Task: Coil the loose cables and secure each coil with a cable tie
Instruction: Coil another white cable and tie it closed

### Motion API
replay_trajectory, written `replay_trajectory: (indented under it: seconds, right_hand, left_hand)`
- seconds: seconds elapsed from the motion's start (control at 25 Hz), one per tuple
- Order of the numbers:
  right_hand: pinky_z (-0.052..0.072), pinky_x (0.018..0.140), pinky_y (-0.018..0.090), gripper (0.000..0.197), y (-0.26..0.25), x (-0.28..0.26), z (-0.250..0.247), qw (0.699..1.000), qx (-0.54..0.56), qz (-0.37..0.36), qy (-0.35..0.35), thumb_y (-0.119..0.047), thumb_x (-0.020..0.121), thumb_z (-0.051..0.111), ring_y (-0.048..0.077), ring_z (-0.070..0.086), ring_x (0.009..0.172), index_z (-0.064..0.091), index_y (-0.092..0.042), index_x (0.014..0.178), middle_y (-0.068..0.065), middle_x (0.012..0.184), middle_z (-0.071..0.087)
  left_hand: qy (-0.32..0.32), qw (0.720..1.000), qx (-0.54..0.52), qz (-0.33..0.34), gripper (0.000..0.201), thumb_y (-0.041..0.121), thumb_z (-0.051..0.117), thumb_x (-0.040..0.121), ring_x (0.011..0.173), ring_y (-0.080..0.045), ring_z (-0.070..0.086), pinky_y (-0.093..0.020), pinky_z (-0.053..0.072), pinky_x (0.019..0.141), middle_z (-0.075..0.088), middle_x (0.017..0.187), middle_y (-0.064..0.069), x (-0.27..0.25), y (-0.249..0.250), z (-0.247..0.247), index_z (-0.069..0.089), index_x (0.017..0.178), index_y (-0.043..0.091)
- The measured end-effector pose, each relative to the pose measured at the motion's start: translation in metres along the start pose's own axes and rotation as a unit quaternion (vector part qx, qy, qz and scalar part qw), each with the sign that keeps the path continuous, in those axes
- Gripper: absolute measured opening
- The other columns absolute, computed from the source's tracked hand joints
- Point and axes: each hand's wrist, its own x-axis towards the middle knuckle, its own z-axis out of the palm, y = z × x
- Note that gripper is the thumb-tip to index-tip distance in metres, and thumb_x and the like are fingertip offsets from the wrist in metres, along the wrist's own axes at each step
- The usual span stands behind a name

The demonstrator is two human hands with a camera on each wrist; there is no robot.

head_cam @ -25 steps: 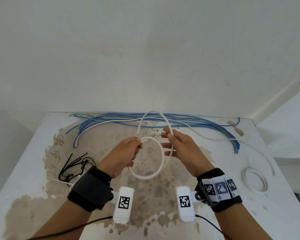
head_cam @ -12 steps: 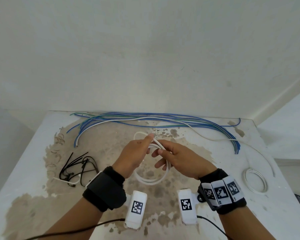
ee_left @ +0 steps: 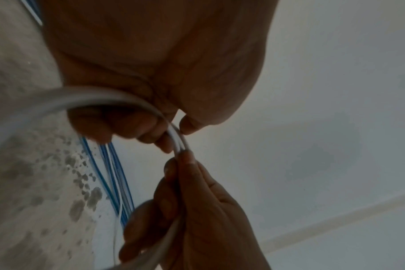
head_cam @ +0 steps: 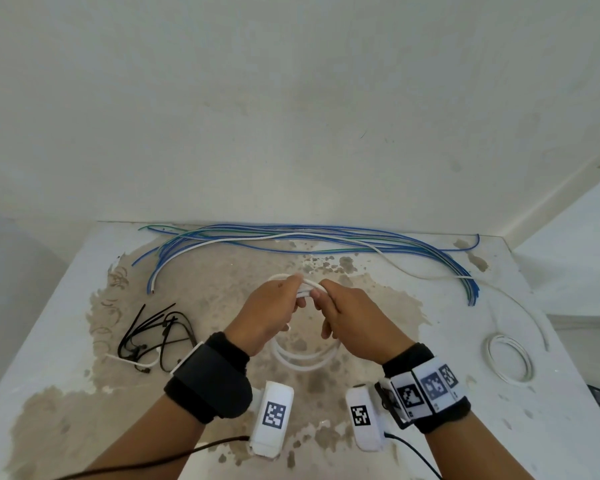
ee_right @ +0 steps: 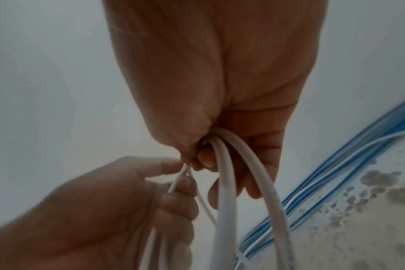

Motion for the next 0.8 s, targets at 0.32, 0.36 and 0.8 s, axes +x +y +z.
replay_trajectory:
  seconds: [0.32,0.36,0.8]
  right_hand:
    - [0.051,0.065,0.034,0.038,0.002,-0.001,-0.016,0.988,0.122,0.033,-0.085,-0.044,0.107,0.042,0.020,0.072,0.062,0.058,-0.018,0.084,-0.005,0.057,0.054]
    - [0.049,0.065,0.031,0.038,0.001,-0.001,-0.018,0.984,0.146,0.042,-0.089,-0.043,0.107,0.044,0.020,0.072,0.061,0.059,-0.016,0.084,-0.004,0.056,0.054]
    - [0.040,0.054,0.021,0.056,-0.007,-0.007,-0.010,0.932,0.336,0.126,-0.056,-0.060,0.103,0.030,0.018,0.044,0.049,0.053,-0.016,0.076,-0.001,0.053,0.037]
  left_hand:
    - [-0.121,0.935,0.250,0.219,0.039,0.068,0.059,0.087,0.080,-0.001,0.060,-0.028,0.049,0.080,0.067,0.086,0.012,0.013,-0.010,-0.034,0.064,0.093,0.030]
    - [-0.140,0.935,0.246,0.214,0.037,0.064,0.064,0.086,0.068,-0.003,0.061,-0.024,0.048,0.067,0.066,0.074,0.008,0.012,-0.009,-0.036,0.065,0.086,0.026]
    - [-0.210,0.965,-0.154,0.013,0.044,0.060,0.053,0.087,0.041,-0.007,0.029,-0.025,0.045,0.046,0.034,0.053,0.004,-0.008,-0.007,-0.024,0.047,0.075,0.019]
